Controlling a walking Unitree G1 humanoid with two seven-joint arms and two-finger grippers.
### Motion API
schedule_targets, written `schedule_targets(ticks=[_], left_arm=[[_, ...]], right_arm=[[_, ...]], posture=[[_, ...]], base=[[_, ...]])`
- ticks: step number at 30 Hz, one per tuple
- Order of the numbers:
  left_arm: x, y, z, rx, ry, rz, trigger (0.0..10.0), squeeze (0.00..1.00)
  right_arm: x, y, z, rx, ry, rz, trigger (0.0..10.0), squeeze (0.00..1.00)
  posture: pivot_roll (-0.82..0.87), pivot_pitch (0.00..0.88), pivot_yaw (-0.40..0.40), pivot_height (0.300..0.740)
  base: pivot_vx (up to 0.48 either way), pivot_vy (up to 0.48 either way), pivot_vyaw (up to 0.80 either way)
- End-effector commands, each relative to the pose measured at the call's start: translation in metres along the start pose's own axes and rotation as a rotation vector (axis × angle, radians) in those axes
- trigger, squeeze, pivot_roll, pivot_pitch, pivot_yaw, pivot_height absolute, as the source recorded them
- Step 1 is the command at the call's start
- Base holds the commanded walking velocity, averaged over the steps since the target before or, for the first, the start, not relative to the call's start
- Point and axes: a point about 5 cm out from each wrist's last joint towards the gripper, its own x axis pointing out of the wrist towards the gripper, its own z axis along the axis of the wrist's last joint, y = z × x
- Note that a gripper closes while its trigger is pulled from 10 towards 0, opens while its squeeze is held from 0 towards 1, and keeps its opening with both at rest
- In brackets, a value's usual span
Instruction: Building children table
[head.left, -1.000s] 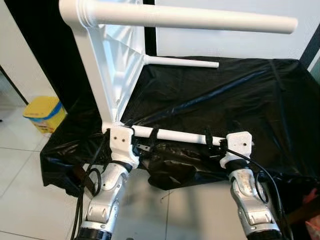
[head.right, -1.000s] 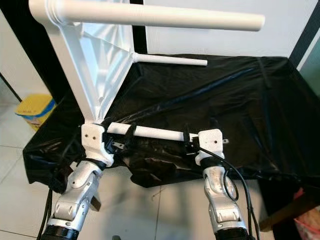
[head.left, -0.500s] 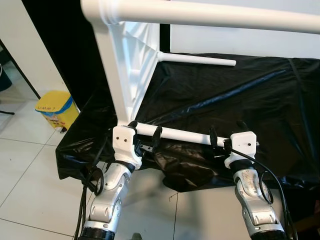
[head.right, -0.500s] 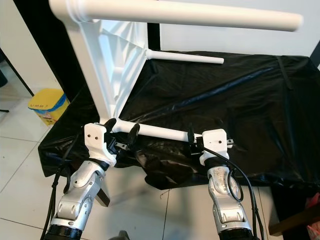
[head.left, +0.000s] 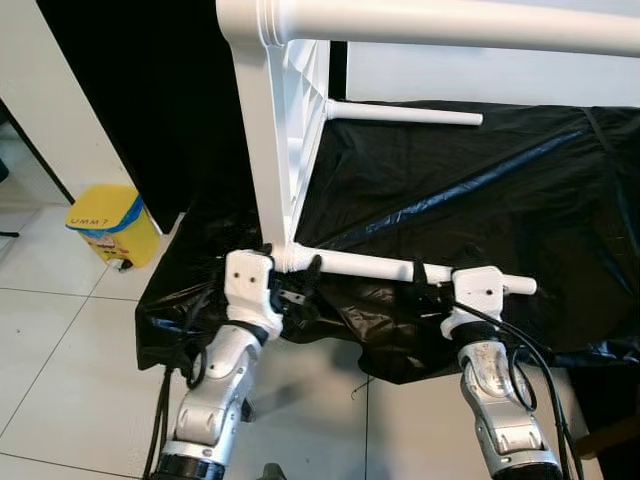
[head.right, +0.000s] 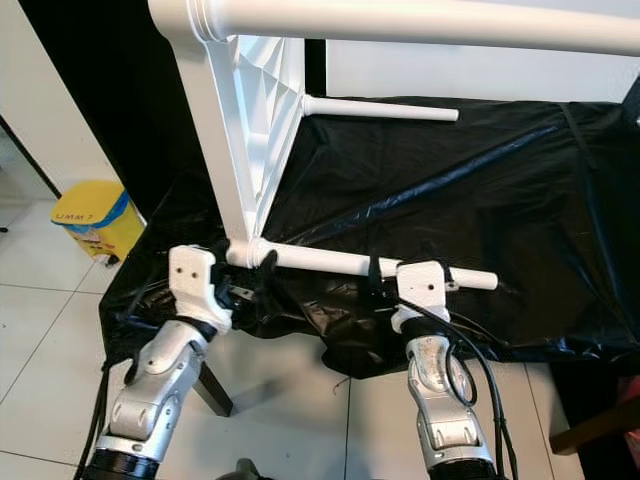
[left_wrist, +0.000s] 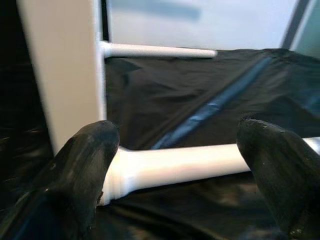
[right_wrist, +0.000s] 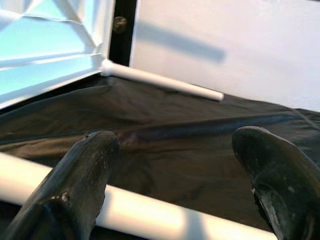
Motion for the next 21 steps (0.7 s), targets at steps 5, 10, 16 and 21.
schedule_targets(ticks=[5, 10, 16, 21], left_arm=[[-0.001, -0.021, -0.012, -0.108, 0.137, -0.187, 10.0, 0.0], [0.0, -0.023, -0.024, -0.19, 0.227, -0.18, 10.0, 0.0], [0.024, -0.009, -0.033, -0.488, 0.316, 0.028, 10.0, 0.0], [0.038, -0.006, -0.029, -0.671, 0.307, 0.1, 10.0, 0.0]], right_arm=[[0.007, -0.013, 0.013, -0.097, -0.074, -0.087, 10.0, 0.0], [0.011, -0.017, 0.024, -0.166, -0.139, -0.116, 10.0, 0.0], [0.018, -0.022, 0.047, -0.376, -0.274, -0.185, 10.0, 0.0], [0.02, -0.025, 0.065, -0.525, -0.367, -0.255, 10.0, 0.0]], posture=[[-0.1, 0.036, 0.021, 0.74], [-0.1, 0.035, 0.023, 0.74], [-0.11, 0.039, 0.026, 0.74], [-0.12, 0.043, 0.036, 0.74]], base=[[0.0, 0.0, 0.0], [0.0, 0.0, 0.0], [0.0, 0.0, 0.0], [0.0, 0.0, 0.0]])
